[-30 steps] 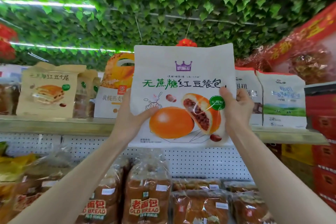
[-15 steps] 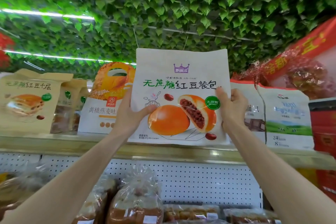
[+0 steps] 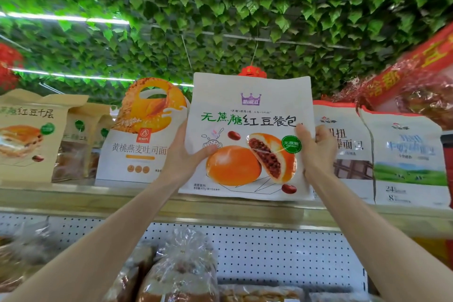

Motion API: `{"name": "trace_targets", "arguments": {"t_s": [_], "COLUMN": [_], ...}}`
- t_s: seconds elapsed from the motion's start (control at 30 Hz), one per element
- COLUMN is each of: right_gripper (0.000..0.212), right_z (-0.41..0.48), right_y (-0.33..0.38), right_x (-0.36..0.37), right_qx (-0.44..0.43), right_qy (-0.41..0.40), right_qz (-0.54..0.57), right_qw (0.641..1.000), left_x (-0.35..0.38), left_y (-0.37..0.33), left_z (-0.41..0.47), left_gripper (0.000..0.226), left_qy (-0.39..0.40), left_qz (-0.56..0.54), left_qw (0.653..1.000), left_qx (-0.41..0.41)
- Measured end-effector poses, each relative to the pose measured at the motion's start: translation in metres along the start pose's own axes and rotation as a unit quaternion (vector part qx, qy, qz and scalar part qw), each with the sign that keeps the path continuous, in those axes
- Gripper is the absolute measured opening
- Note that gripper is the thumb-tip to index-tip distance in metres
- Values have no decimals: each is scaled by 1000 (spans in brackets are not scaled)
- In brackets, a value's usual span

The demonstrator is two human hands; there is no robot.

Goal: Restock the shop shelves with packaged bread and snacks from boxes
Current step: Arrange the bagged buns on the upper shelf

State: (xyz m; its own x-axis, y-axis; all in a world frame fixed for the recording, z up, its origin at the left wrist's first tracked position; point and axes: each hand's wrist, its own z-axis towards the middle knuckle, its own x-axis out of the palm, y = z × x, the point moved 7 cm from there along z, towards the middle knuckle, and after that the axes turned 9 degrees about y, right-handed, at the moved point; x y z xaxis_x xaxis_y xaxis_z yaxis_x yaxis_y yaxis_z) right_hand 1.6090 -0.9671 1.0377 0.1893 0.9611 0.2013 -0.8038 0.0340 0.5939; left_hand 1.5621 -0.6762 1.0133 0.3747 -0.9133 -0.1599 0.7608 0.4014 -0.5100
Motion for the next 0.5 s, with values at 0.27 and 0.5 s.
{"name": "trace_targets", "arguments": {"t_s": [0.27, 0.5], "right_gripper": [21, 88], "right_z": [-3, -17], "right_y": [-10, -19], "right_x": [2, -4], "right_qx": [7, 6], "right_qy": [66, 187], "right_qz": [-25, -36], "right_qw": [997, 982], "left_x": [3, 2], "left_y": [11, 13], "left_z": [-3, -20], "left_gripper": [80, 82], "left_qy": [8, 28], "left_qz": [21, 36], "left_qw": [1000, 999], "left_qx": [-3, -28]}}
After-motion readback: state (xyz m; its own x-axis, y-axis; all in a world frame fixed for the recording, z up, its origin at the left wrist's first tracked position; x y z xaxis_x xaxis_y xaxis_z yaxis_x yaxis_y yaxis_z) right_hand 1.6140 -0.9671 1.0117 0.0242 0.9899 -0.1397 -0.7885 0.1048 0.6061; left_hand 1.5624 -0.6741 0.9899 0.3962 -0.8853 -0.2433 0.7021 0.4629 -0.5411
